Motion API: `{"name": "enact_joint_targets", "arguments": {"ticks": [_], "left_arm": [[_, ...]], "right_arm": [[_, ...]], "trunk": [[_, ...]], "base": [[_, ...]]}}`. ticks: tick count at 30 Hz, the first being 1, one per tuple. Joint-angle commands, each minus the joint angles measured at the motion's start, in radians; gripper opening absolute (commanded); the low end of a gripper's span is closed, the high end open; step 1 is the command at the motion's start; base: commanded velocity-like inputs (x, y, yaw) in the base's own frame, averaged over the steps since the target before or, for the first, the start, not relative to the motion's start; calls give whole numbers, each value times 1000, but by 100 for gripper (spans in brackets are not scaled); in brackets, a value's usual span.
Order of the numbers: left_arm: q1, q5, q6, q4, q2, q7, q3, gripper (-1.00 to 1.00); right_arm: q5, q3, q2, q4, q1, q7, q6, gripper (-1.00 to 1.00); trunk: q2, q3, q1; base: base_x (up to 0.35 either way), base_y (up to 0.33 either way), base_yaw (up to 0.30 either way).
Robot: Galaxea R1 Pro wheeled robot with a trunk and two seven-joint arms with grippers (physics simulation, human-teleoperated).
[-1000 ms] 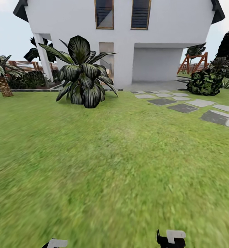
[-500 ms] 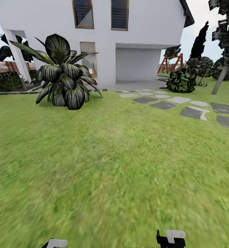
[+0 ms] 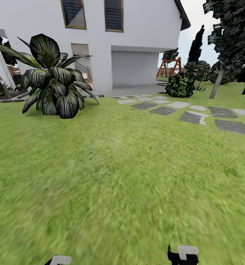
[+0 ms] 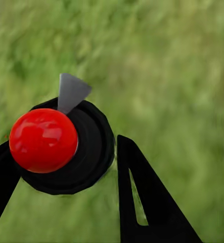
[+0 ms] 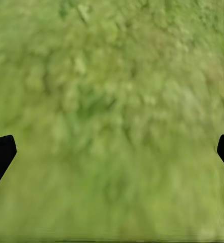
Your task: In the garden, pick up the pesticide atomizer on the floor and spray pesticide onto both trees until each tree trunk is fully covered.
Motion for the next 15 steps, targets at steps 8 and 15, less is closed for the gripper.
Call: {"name": "enact_joint_targets", "arguments": {"ticks": [8, 15], "left_arm": [[0, -2, -5, 0, 0, 9, -8, -100], [0, -1, -5, 0, 2, 10, -8, -100]], "right_arm": [[10, -1, -4, 0, -1, -10, 0, 100], [10, -1, -5, 0, -1, -10, 0, 100]], "trunk": [[0, -1, 0], [0, -1, 0]], "base": [[0, -126, -300], [0, -266, -300]]}}
